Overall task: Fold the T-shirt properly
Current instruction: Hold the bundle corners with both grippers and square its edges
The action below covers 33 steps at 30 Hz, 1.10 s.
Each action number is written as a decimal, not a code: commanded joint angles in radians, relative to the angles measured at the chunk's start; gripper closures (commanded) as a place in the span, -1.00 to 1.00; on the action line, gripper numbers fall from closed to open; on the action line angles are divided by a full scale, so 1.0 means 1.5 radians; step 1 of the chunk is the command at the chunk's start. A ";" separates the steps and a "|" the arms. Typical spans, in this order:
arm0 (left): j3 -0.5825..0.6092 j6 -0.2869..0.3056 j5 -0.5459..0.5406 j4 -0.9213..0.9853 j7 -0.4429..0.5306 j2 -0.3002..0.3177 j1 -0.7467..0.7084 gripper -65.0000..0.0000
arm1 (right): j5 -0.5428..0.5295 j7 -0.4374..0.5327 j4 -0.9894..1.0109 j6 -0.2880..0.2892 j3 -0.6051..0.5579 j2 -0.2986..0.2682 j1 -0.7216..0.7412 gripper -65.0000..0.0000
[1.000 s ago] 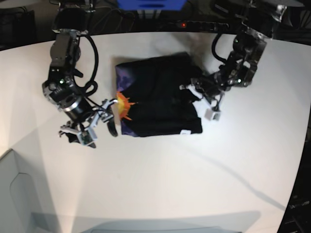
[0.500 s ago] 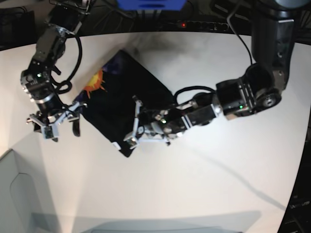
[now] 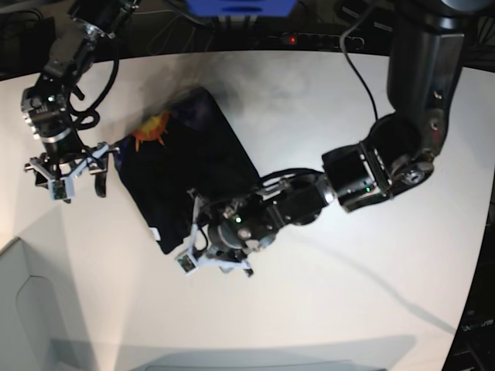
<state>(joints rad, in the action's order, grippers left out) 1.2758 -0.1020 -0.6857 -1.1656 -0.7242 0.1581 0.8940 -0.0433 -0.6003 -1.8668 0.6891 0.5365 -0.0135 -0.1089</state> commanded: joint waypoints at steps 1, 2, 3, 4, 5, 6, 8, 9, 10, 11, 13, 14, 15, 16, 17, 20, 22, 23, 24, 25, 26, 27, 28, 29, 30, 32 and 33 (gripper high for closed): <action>-0.036 -0.009 0.005 -0.007 0.009 0.000 0.024 -0.07 | -0.012 0.018 -0.013 0.006 0.002 -0.005 0.007 -0.40; -0.065 -0.010 -0.003 -0.007 0.009 0.010 0.021 -0.07 | -0.011 0.018 -0.013 0.006 0.002 -0.005 0.007 -0.40; -0.095 -0.010 -0.008 -0.007 0.009 0.023 0.009 -0.07 | -0.011 0.018 -0.013 0.006 0.002 -0.005 0.007 -0.40; -0.127 -0.010 -0.017 -0.007 0.009 0.035 -0.010 -0.07 | -0.011 0.018 -0.013 0.006 0.002 -0.005 0.007 -0.40; -0.164 -0.011 -0.030 -0.008 0.009 0.044 -0.028 -0.07 | -0.011 0.018 -0.013 0.006 0.002 -0.005 0.007 -0.40; -0.206 -0.011 -0.047 -0.008 0.009 0.053 -0.049 -0.07 | -0.011 0.018 -0.013 0.006 0.002 -0.005 0.007 -0.40; -0.302 -0.011 -0.080 -0.007 0.009 0.071 -0.111 -0.07 | -0.011 0.018 -0.013 0.006 0.002 -0.005 0.007 -0.40; -0.350 -0.011 -0.094 -0.007 0.009 0.078 -0.143 -0.07 | -0.011 0.018 -0.013 0.006 0.002 -0.005 0.007 -0.40; -0.390 -0.011 -0.104 -0.007 0.009 0.082 -0.174 -0.07 | -0.011 0.018 -0.013 0.006 0.002 -0.005 0.007 -0.40; -0.432 -0.011 -0.114 -0.008 0.009 0.083 -0.205 -0.07 | -0.011 0.018 -0.013 0.006 0.002 -0.005 0.007 -0.40; -0.499 -0.011 -0.122 -0.017 0.009 0.081 -0.261 -0.07 | -0.011 0.018 -0.012 0.006 0.000 -0.005 0.007 -0.40; -0.525 -0.010 -0.122 -0.026 0.010 0.080 -0.290 -0.07 | -0.011 0.018 -0.012 0.006 -0.001 -0.005 0.007 -0.40; -0.540 -0.009 -0.120 -0.039 0.011 0.078 -0.311 -0.07 | -0.011 0.018 -0.011 0.006 -0.001 -0.005 0.007 -0.40; -0.549 -0.011 -0.119 -0.051 0.015 0.073 -0.327 -0.08 | -0.011 0.018 -0.011 0.006 -0.001 -0.005 0.007 -0.40; -0.558 -0.011 -0.119 -0.062 0.016 0.069 -0.345 -0.08 | -0.011 0.018 -0.010 0.006 -0.001 -0.005 0.007 -0.40; -0.571 -0.010 -0.119 -0.070 0.016 0.055 -0.377 -0.08 | -0.011 0.018 -0.007 0.006 -0.002 -0.005 0.007 -0.40; -0.571 -0.010 -0.111 -0.068 0.016 0.041 -0.382 -0.08 | -0.011 0.018 -0.006 0.006 -0.002 -0.004 0.007 -0.40; -0.569 -0.009 -0.097 -0.068 0.016 0.038 -0.383 -0.08 | -0.011 0.018 -0.006 0.006 -0.002 -0.004 0.007 -0.40; -0.564 -0.008 -0.077 -0.068 0.016 0.030 -0.383 -0.08 | -0.011 0.018 -0.006 0.006 -0.002 -0.004 0.007 -0.40; -0.561 -0.008 -0.057 -0.068 0.016 0.022 -0.383 -0.08 | -0.011 0.018 -0.006 0.006 -0.002 -0.004 0.007 -0.40; -0.559 -0.008 -0.037 -0.068 0.016 0.015 -0.383 -0.08 | -0.011 0.018 -0.006 0.006 -0.002 -0.004 0.006 -0.40; -0.559 -0.008 -0.021 -0.068 0.016 0.008 -0.383 -0.08 | -0.011 0.018 -0.006 0.006 -0.002 -0.004 0.006 -0.40; -0.559 -0.007 -0.008 -0.068 0.016 -0.001 -0.383 -0.08 | -0.011 0.018 -0.006 0.006 -0.002 -0.004 0.006 -0.40; -0.559 -0.007 0.008 -0.068 0.016 -0.009 -0.383 -0.08 | -0.011 0.018 -0.006 0.006 -0.002 -0.004 0.004 -0.40; -0.559 -0.006 0.021 -0.068 0.016 -0.014 -0.383 -0.07 | -0.011 0.018 -0.006 0.006 -0.002 -0.004 -0.003 -0.40; -0.559 -0.006 0.037 -0.068 0.015 -0.025 -0.383 -0.07 | -0.012 0.018 -0.007 0.006 -0.002 -0.004 -0.008 -0.40; -0.559 -0.006 0.042 -0.068 0.015 -0.028 -0.383 -0.06 | -0.012 0.018 -0.007 0.006 -0.002 -0.004 -0.008 -0.40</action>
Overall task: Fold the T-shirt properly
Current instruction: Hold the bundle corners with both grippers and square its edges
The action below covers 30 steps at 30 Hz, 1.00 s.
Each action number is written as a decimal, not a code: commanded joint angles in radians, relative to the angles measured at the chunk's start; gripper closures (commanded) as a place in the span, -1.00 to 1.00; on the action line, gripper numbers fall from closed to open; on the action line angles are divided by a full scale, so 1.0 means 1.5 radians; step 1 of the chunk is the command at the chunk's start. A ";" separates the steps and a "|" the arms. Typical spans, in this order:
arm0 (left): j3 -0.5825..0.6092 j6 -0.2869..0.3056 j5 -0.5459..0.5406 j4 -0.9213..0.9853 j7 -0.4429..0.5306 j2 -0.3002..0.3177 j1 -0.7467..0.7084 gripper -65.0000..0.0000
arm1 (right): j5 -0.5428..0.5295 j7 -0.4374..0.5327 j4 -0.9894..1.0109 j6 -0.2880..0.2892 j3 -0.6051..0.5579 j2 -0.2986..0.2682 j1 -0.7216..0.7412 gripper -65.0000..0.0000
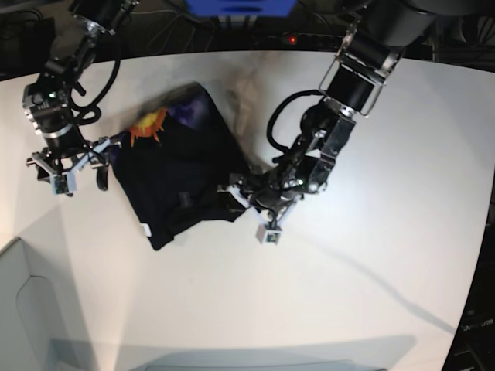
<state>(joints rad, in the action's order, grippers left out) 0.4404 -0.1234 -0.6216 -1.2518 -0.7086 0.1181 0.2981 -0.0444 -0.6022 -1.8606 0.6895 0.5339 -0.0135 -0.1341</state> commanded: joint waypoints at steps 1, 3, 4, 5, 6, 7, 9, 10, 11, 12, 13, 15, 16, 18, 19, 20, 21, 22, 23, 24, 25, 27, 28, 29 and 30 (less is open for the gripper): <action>-0.002 0.008 0.000 -0.011 0.004 -0.001 0.015 -0.05 | -0.011 0.019 -0.011 0.006 0.000 -0.004 0.009 -0.40; -0.003 0.008 -0.002 -0.017 0.005 -0.003 0.016 0.07 | -0.010 0.019 -0.011 0.006 0.000 -0.004 0.007 -0.40; -0.003 0.008 -0.002 -0.018 0.005 -0.008 0.017 0.18 | -0.010 0.019 -0.011 0.006 0.000 -0.004 0.003 -0.40; -0.003 0.009 -0.001 -0.015 0.005 -0.015 0.018 0.29 | -0.010 0.019 -0.011 0.006 0.000 -0.004 0.002 -0.40; -0.004 0.009 0.002 -0.012 0.005 -0.019 0.019 0.38 | -0.010 0.019 -0.011 0.006 0.000 -0.004 0.001 -0.40; -0.003 0.009 0.003 -0.012 0.005 -0.023 0.020 0.47 | -0.010 0.019 -0.011 0.006 0.000 -0.004 0.001 -0.40; -0.003 0.009 0.003 -0.013 0.005 -0.025 0.020 0.62 | -0.010 0.019 -0.011 0.006 0.000 -0.004 0.000 -0.40; -0.003 0.009 0.003 -0.016 0.005 -0.028 0.021 0.71 | -0.011 0.019 -0.011 0.006 0.000 -0.004 0.000 -0.40; -0.003 0.009 0.003 -0.019 0.005 -0.033 0.021 0.84 | -0.011 0.019 -0.011 0.006 0.000 -0.004 0.000 -0.40; -0.003 0.009 0.003 -0.020 0.005 -0.035 0.021 1.00 | -0.011 0.019 -0.011 0.006 0.000 -0.004 0.000 -0.40; -0.003 0.009 0.003 -0.020 0.004 -0.036 0.022 1.00 | -0.011 0.019 -0.011 0.006 0.000 -0.004 0.000 -0.40; -0.003 0.009 0.003 -0.024 0.004 -0.036 0.022 0.98 | -0.011 0.019 -0.013 0.006 0.000 -0.004 0.000 -0.40; -0.003 0.009 0.003 -0.033 0.004 -0.036 0.021 1.00 | -0.011 0.019 -0.013 0.006 0.000 -0.004 0.000 -0.40; -0.003 0.004 0.003 -0.065 0.003 -0.032 0.017 1.00 | -0.011 0.019 -0.013 0.006 0.000 -0.004 0.000 -0.40; -0.005 0.003 0.003 -0.087 0.001 -0.031 0.016 1.00 | -0.011 0.019 -0.013 0.006 0.000 -0.004 0.000 -0.40; -0.006 0.003 0.003 -0.111 0.000 -0.030 0.012 1.00 | -0.011 0.019 -0.014 0.006 0.000 -0.004 0.000 -0.40; -0.006 0.003 0.003 -0.133 -0.001 -0.026 0.003 1.00 | -0.011 0.019 -0.014 0.006 0.000 -0.004 0.000 -0.40; -0.007 0.002 0.003 -0.150 -0.001 -0.019 -0.005 1.00 | -0.011 0.019 -0.014 0.006 0.000 -0.004 0.000 -0.40; -0.007 0.002 0.001 -0.170 -0.001 -0.009 -0.011 1.00 | -0.011 0.019 -0.014 0.006 0.000 -0.004 0.000 -0.40; -0.007 0.002 -0.001 -0.190 -0.001 0.000 -0.015 1.00 | -0.012 0.019 -0.014 0.006 0.000 -0.001 0.000 -0.40; -0.007 0.002 -0.001 -0.206 -0.001 0.006 -0.023 1.00 | -0.011 0.019 -0.014 0.006 0.000 0.003 0.000 -0.40; -0.010 0.002 -0.001 -0.235 -0.001 0.020 -0.047 1.00 | -0.011 0.019 -0.016 0.006 -0.001 0.007 0.000 -0.40; -0.018 0.002 -0.001 -0.246 -0.001 0.027 -0.059 1.00 | -0.011 0.019 -0.016 0.006 -0.001 0.009 0.000 -0.40; -0.030 0.002 -0.001 -0.253 -0.001 0.032 -0.073 1.00 | -0.011 0.019 -0.016 0.006 -0.001 0.009 0.000 -0.40; -0.045 0.002 -0.001 -0.257 -0.001 0.035 -0.087 1.00 | -0.011 0.019 -0.016 0.006 -0.001 0.009 0.000 -0.40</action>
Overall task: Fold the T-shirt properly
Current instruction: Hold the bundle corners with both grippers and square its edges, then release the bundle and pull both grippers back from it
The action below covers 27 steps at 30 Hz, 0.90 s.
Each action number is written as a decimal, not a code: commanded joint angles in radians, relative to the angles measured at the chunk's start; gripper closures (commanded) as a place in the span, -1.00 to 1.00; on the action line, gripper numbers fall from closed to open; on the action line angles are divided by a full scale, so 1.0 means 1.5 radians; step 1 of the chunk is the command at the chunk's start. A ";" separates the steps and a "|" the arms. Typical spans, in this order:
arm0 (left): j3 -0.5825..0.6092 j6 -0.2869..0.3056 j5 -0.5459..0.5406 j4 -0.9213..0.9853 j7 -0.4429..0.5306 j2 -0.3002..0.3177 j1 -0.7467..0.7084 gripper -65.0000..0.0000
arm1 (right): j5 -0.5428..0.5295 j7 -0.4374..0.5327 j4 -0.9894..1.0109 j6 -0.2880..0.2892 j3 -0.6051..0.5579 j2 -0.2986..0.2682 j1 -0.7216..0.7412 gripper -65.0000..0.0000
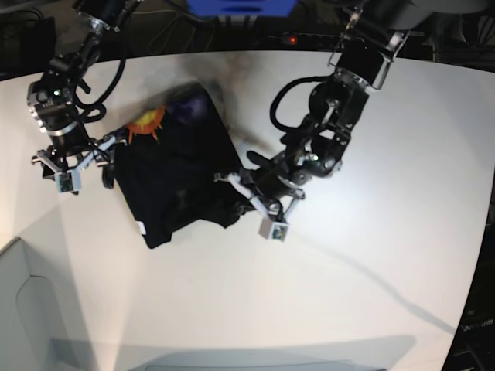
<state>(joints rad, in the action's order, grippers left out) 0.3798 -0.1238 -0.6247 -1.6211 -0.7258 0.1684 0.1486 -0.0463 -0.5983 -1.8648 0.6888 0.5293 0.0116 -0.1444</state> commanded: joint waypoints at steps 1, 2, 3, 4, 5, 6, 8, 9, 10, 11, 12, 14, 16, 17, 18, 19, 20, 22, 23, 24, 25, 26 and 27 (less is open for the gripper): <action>-0.025 0.002 0.002 -0.011 0.011 0.002 0.000 1.00 | -0.010 0.017 -0.013 0.006 0.002 -0.008 0.007 -0.40; -0.046 0.002 0.003 -0.009 0.011 0.002 -0.013 1.00 | -0.010 0.017 -0.012 0.006 0.002 -0.008 0.007 -0.40; -0.065 0.002 0.005 -0.007 0.011 0.001 -0.023 1.00 | -0.011 0.017 -0.011 0.006 0.002 -0.008 0.007 -0.40; -0.076 0.003 0.005 -0.002 0.011 0.001 -0.030 1.00 | -0.011 0.017 -0.011 0.006 0.001 -0.008 0.007 -0.40; -0.085 0.005 0.004 0.008 0.011 0.000 -0.037 1.00 | -0.010 0.017 -0.011 0.006 -0.007 -0.008 0.007 -0.40; -0.089 0.005 0.004 0.019 0.011 -0.001 -0.041 1.00 | -0.010 0.017 -0.011 0.006 -0.017 -0.008 0.007 -0.40; -0.088 0.006 0.003 0.042 0.015 -0.003 -0.041 1.00 | -0.008 0.017 -0.012 0.006 -0.031 -0.008 0.007 -0.40; -0.087 0.007 0.001 0.054 0.015 -0.004 -0.041 1.00 | -0.008 0.017 -0.012 0.006 -0.036 -0.008 0.007 -0.40; -0.087 0.007 0.001 0.062 0.016 -0.005 -0.041 1.00 | -0.008 0.017 -0.012 0.006 -0.036 -0.008 0.007 -0.40; -0.087 0.007 0.001 0.070 0.016 -0.006 -0.041 1.00 | -0.008 0.017 -0.012 0.006 -0.039 -0.008 0.007 -0.40; -0.087 0.007 0.001 0.077 0.016 -0.006 -0.041 1.00 | -0.008 0.017 -0.013 0.006 -0.044 -0.008 0.007 -0.40; -0.087 0.007 0.001 0.084 0.017 -0.006 -0.040 1.00 | -0.008 0.017 -0.013 0.006 -0.053 -0.008 0.007 -0.40; -0.088 0.008 0.000 0.087 0.015 -0.006 -0.040 1.00 | -0.008 0.017 -0.013 0.006 -0.054 -0.007 0.006 -0.40; -0.090 0.008 0.000 0.087 0.012 -0.006 -0.040 1.00 | -0.008 0.017 -0.014 0.006 -0.054 -0.007 0.006 -0.40; -0.090 0.007 0.000 0.087 0.012 -0.005 -0.040 0.98 | -0.008 0.017 -0.014 0.006 -0.054 -0.007 0.006 -0.40; -0.091 0.004 0.000 0.086 0.012 -0.005 -0.040 0.92 | -0.008 0.017 -0.014 0.006 -0.054 -0.007 0.006 -0.40; -0.092 0.004 0.000 0.085 0.012 -0.005 -0.041 0.84 | -0.010 0.017 -0.014 0.006 -0.054 -0.007 0.006 -0.40; -0.092 0.003 -0.001 0.079 0.012 -0.005 -0.041 0.60 | -0.012 0.017 -0.014 0.006 -0.055 -0.007 0.006 -0.40; -0.092 0.003 -0.001 0.078 0.011 -0.005 -0.041 0.46 | -0.012 0.017 -0.014 0.006 -0.059 -0.007 0.006 -0.40; -0.092 0.003 -0.001 0.069 0.011 -0.005 -0.041 0.31 | -0.012 0.017 -0.014 0.006 -0.068 -0.006 0.006 -0.40; -0.093 0.003 -0.001 0.055 0.011 -0.005 -0.041 0.18 | -0.011 0.017 -0.014 0.006 -0.075 -0.006 0.006 -0.40; -0.093 0.003 -0.001 0.037 0.011 -0.003 -0.042 0.06 | -0.010 0.017 -0.014 0.006 -0.080 -0.006 0.003 -0.40; -0.093 0.003 -0.001 0.019 0.011 -0.001 -0.042 -0.02 | -0.010 0.017 -0.014 0.006 -0.084 -0.006 0.002 -0.40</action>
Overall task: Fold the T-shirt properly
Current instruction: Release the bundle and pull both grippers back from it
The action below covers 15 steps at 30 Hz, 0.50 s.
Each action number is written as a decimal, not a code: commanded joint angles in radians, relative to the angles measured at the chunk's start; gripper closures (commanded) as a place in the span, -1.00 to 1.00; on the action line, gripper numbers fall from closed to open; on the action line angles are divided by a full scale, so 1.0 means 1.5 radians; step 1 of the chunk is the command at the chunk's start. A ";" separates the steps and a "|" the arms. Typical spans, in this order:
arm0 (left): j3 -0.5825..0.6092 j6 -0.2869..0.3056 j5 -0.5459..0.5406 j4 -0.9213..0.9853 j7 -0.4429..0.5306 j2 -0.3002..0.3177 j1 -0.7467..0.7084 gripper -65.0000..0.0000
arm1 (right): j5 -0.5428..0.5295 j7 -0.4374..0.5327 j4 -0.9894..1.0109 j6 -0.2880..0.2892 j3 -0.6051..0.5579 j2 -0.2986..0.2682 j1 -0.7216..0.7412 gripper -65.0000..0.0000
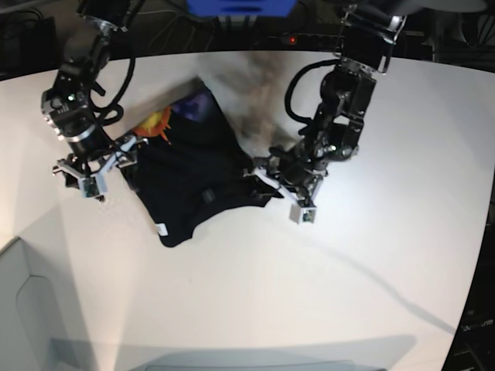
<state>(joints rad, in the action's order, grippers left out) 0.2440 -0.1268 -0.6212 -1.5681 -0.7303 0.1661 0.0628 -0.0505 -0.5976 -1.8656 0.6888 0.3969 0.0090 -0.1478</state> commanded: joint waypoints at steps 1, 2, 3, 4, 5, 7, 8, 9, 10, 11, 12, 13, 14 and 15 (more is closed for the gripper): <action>-0.003 0.005 -0.004 -0.040 0.014 0.002 0.013 -0.08 | -0.007 0.016 -0.014 0.006 -0.001 -0.004 0.004 -0.39; -0.005 0.005 -0.004 -0.067 0.014 0.004 0.004 -0.11 | -0.007 0.016 -0.013 0.006 -0.008 -0.004 0.004 -0.39; -0.019 0.005 -0.004 -0.097 0.014 0.011 -0.006 -0.11 | -0.007 0.016 -0.011 0.006 -0.018 -0.004 0.005 -0.39; -0.041 0.005 -0.004 -0.126 0.014 0.019 -0.017 -0.10 | -0.006 0.016 -0.011 0.006 -0.027 -0.005 0.005 -0.38; -0.069 0.005 -0.004 -0.154 0.014 0.024 -0.033 -0.10 | -0.006 0.016 -0.011 0.006 -0.033 -0.005 0.005 -0.38; -0.137 0.005 -0.004 -0.195 0.014 0.031 -0.063 -0.11 | -0.006 0.016 -0.009 0.006 -0.042 -0.006 0.005 -0.30; -0.173 0.005 -0.004 -0.208 0.014 0.031 -0.078 -0.11 | -0.006 0.016 -0.009 0.006 -0.047 -0.008 0.005 -0.22; -0.223 0.006 -0.004 -0.218 0.014 0.031 -0.101 -0.11 | -0.006 0.016 -0.008 0.006 -0.052 -0.009 0.004 -0.10; -0.279 0.009 -0.004 -0.225 0.014 0.031 -0.121 -0.11 | -0.006 0.016 -0.008 0.006 -0.053 -0.010 0.004 0.06; -0.328 0.009 -0.004 -0.227 0.014 0.029 -0.136 -0.11 | -0.006 0.016 -0.006 0.006 -0.053 -0.010 0.004 0.22; -0.380 0.010 -0.004 -0.227 0.014 0.026 -0.154 -0.11 | -0.005 0.016 -0.002 0.006 -0.051 -0.010 0.004 0.41; -0.424 0.010 -0.004 -0.227 0.014 0.024 -0.167 -0.11 | -0.005 0.016 0.010 0.006 -0.050 -0.010 0.004 0.58; -0.464 0.010 -0.004 -0.226 0.014 0.024 -0.184 -0.11 | -0.005 0.017 0.024 0.006 -0.050 -0.012 0.004 0.72; -0.494 0.010 -0.004 -0.225 0.014 0.024 -0.196 -0.11 | -0.004 0.020 0.036 0.006 -0.050 -0.017 0.005 0.84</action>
<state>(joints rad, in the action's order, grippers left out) -0.5011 -0.1165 -0.6170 -1.8881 -0.7231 0.1967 -0.2401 -0.0410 -0.5907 -1.7924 0.6888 0.3202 -0.0097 -0.1482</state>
